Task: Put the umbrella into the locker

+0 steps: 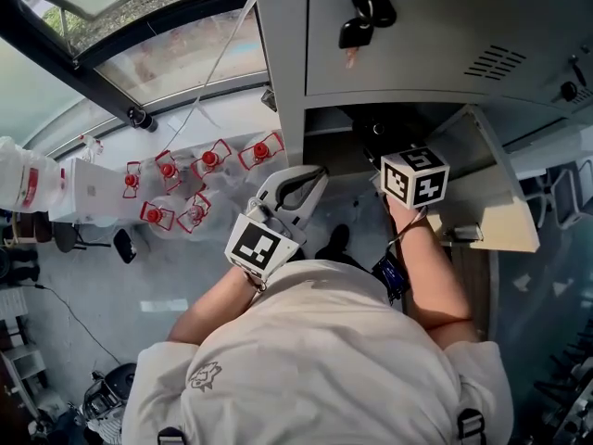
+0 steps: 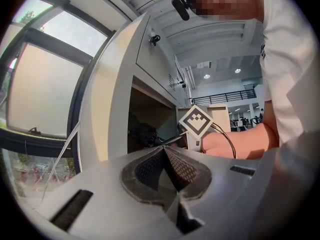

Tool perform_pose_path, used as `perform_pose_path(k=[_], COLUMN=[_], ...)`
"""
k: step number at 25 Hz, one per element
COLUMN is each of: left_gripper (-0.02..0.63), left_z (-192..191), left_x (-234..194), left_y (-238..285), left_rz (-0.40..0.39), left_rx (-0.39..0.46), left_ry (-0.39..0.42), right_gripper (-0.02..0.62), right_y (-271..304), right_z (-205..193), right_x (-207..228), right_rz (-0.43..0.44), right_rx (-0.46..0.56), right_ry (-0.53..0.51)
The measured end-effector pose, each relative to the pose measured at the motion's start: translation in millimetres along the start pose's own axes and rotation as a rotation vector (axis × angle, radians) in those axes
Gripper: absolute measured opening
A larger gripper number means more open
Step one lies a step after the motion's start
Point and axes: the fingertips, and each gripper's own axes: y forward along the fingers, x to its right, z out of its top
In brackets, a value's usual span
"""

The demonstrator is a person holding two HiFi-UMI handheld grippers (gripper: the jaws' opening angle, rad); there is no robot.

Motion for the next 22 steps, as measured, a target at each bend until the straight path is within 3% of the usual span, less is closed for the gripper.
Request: perform_pose_path(k=[10,22], left_gripper=[0.014,0.014], left_z=[1,-1], left_x=[-8,-13], left_y=[8,14], left_rz=[0.028,0.018], left_rx=[-0.016,-0.006], left_ry=[-0.028,-0.001], right_gripper=[0.141,0.156], right_y=[31,46], right_z=[5,-5], right_x=[19,28], right_rz=[-0.010,-0.026], right_rx=[-0.092,-0.202], right_ry=[-0.019,-0.040])
